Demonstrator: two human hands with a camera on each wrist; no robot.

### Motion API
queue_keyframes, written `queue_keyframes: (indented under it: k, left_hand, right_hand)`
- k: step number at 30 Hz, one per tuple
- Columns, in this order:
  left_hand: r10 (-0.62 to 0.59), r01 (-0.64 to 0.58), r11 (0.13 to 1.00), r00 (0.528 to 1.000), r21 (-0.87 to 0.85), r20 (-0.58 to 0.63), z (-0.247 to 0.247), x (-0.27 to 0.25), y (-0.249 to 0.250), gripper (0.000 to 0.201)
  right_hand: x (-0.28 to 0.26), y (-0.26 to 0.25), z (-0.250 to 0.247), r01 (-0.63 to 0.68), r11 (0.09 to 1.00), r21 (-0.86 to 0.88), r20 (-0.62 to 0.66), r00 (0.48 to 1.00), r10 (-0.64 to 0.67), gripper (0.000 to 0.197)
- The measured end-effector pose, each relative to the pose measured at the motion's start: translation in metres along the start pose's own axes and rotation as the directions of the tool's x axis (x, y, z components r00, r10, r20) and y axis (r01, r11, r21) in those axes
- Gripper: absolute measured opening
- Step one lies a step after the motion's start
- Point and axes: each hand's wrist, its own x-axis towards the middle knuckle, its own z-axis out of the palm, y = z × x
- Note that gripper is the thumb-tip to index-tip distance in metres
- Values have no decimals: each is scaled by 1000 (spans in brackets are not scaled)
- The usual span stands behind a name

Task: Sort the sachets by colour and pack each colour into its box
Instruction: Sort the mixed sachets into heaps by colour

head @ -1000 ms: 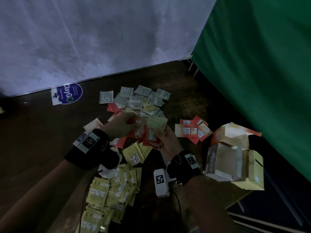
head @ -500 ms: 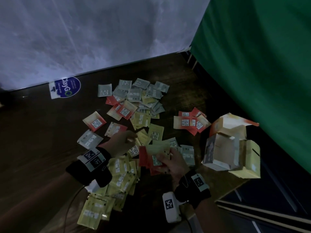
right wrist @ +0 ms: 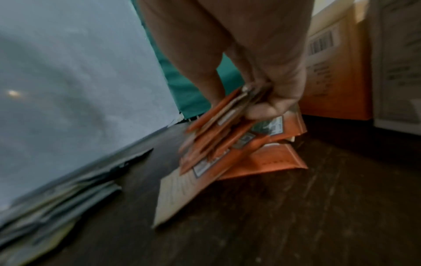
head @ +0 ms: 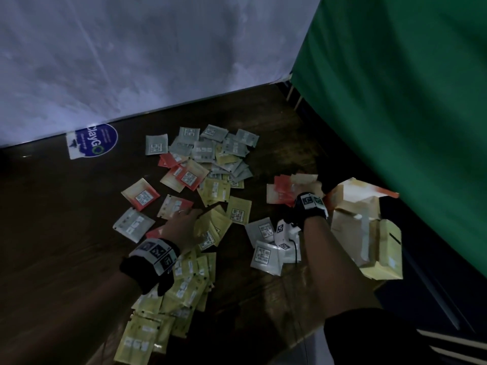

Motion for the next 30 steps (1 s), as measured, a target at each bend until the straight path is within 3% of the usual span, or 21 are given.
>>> queue_keyframes:
  k: [2,4,6,7,8,10,12,13,15,18,20,23,26,28,30]
  left_hand:
    - [-2,2,999,1000,-35,0,2,4,4,85]
    - [27,-29,998,999,-49,-37,6,8,11,93]
    - [42,-44,998,998,-48,-46,9,14,18,98]
    - [36,-38,998,999,-58,-37,10,18,21,99]
    - [22,-23,997,1000,-67,-14,9,20,23,99]
    - [-23,26,997,999,-73,40,6,22,26,96]
    - [-49,52,998,997,-38,63,1,21,26,84]
    - [-45,45,999,998,1,53,0,21,24,72]
    - [-11,9,997,999,71,39,-3,14,21,48]
    - [46,-54,997,991,62,124,-5,-2,15,33]
    - [78,-87,994,986,60,146,-3,-14,10,26]
    - [87,-98,989,991,110,101,2,-31,1,23]
    - [121,-127,985,991,120,56,9,-43,-13,23]
    - [95,-102,992,991,75,90,11,-45,-24,24]
    - [25,-23,999,995,-23,99,5,-45,-31,23]
  right_hand:
    - [-10,0,1,33,987,-157,25,999,-29,104]
    - [-23,0,6,65,939,-337,-145,982,-120,80]
    - [-72,-10,-5,126,874,-469,-315,901,-298,51]
    - [-98,-19,-12,222,853,-473,-301,869,-393,41]
    - [-108,-21,-9,382,802,-458,-217,827,-518,35]
    - [-138,-22,0,639,663,-391,96,744,-661,25]
    - [-155,-15,20,717,571,-401,357,696,-623,27]
    - [-163,-12,28,710,526,-468,456,704,-545,37]
    - [-170,-5,41,678,501,-538,519,735,-437,55]
    - [-169,0,49,704,460,-541,536,710,-456,62]
    - [-165,-4,50,678,547,-491,547,729,-412,62]
    - [-166,-10,46,670,669,-322,501,720,-480,36]
    - [-185,-7,35,702,708,-80,416,669,-616,25]
    - [-205,5,32,695,719,6,446,642,-624,22]
    - [-220,23,37,708,706,-28,534,607,-588,20]
